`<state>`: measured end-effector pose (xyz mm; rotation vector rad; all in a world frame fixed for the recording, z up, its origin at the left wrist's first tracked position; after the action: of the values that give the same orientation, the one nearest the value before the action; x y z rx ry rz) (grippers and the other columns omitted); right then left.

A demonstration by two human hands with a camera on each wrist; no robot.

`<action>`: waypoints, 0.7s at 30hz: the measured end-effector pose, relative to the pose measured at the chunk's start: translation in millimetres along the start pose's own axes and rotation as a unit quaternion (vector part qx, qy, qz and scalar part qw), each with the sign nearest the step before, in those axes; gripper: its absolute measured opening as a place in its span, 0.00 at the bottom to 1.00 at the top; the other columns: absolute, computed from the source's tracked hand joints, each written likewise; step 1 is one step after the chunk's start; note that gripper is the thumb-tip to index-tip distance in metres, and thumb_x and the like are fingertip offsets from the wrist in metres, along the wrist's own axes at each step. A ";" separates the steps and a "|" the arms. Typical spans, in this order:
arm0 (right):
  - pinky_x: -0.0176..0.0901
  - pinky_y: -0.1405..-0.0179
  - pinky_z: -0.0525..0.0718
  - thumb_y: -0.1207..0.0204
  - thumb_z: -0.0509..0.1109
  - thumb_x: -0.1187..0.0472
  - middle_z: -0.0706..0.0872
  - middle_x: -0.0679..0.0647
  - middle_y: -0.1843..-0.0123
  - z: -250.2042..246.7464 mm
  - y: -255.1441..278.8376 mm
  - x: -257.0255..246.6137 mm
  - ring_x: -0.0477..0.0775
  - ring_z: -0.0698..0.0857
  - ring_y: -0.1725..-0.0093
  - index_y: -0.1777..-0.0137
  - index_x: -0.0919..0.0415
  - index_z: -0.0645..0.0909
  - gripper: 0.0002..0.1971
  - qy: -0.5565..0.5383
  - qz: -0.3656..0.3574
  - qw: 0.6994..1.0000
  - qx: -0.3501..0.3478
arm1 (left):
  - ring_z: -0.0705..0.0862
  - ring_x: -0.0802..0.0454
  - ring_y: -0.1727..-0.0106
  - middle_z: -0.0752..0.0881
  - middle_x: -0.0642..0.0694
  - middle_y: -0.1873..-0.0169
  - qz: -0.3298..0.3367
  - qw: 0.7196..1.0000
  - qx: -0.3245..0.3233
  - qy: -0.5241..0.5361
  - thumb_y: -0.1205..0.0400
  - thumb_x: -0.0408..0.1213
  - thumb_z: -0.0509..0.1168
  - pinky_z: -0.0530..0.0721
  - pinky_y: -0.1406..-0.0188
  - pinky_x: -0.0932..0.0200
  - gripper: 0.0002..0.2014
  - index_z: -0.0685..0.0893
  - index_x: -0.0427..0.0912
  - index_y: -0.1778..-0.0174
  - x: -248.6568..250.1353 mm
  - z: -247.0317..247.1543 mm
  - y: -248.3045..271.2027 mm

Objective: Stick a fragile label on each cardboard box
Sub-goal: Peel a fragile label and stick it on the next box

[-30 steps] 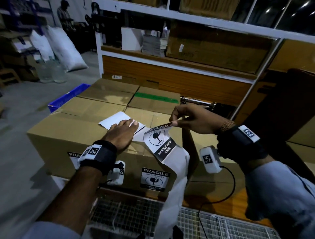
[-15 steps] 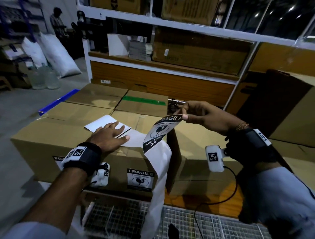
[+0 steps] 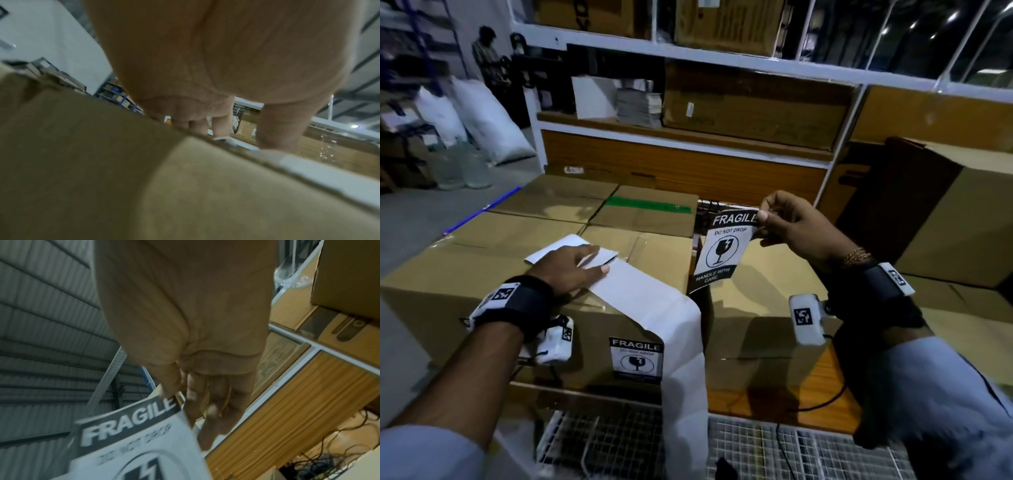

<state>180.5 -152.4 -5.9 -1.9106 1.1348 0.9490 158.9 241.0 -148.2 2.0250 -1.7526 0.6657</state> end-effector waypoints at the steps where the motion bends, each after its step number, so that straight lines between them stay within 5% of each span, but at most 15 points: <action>1: 0.62 0.44 0.90 0.10 0.65 0.59 0.92 0.54 0.52 -5.0 0.4 2.7 0.53 0.92 0.51 0.42 0.63 0.76 0.06 0.004 0.000 1.000 0.014 | 0.79 0.44 0.23 0.79 0.47 0.21 0.003 1.000 0.010 -0.010 0.19 0.60 0.73 0.74 0.33 0.54 0.35 0.78 0.49 0.18 2.5 -1.5 1.4; 6: 0.61 0.50 0.91 0.10 0.65 0.63 0.90 0.50 0.55 -24.2 0.3 20.3 0.47 0.90 0.57 0.43 0.58 0.75 0.01 0.027 -0.008 0.998 0.062 | 0.82 0.40 0.27 0.79 0.44 0.21 0.031 0.997 0.055 -0.049 0.15 0.50 0.71 0.77 0.35 0.51 0.26 0.80 0.50 0.21 46.3 -11.1 15.4; 12: 0.41 0.60 0.90 0.13 0.69 0.66 0.87 0.55 0.47 -51.2 1.0 37.2 0.47 0.91 0.50 0.36 0.59 0.73 0.10 0.044 0.005 0.994 0.101 | 0.75 0.48 0.20 0.77 0.50 0.20 0.157 0.986 0.062 -0.007 0.14 0.59 0.64 0.75 0.27 0.49 0.26 0.79 0.56 0.20 180.8 -2.7 27.7; 17: 0.37 0.67 0.88 0.15 0.72 0.64 0.84 0.50 0.47 -73.8 3.9 58.9 0.45 0.87 0.52 0.32 0.56 0.73 0.16 0.092 0.016 0.991 0.096 | 0.86 0.54 0.38 0.90 0.55 0.39 0.186 0.978 0.014 0.097 0.10 0.59 0.58 0.80 0.44 0.58 0.20 0.87 0.54 0.31 277.4 30.4 14.2; 21: 0.32 0.64 0.84 0.16 0.74 0.63 0.85 0.46 0.50 -91.7 3.8 75.9 0.40 0.85 0.55 0.33 0.53 0.74 0.16 0.108 0.009 0.989 0.098 | 0.89 0.51 0.50 0.92 0.54 0.54 0.162 0.983 -0.025 0.077 0.13 0.67 0.56 0.88 0.44 0.43 0.25 0.90 0.52 0.50 313.7 67.3 -10.8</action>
<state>224.5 -260.9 -27.7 -1.8771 1.3192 0.6243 211.2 -49.3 -21.5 1.6212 -2.0012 0.8433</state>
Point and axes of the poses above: each hand's wrist, its own y-axis away from the middle knuckle, its own z-axis out of the palm, x = y × z, the point moved 9 cm from there along -y, towards the middle knuckle
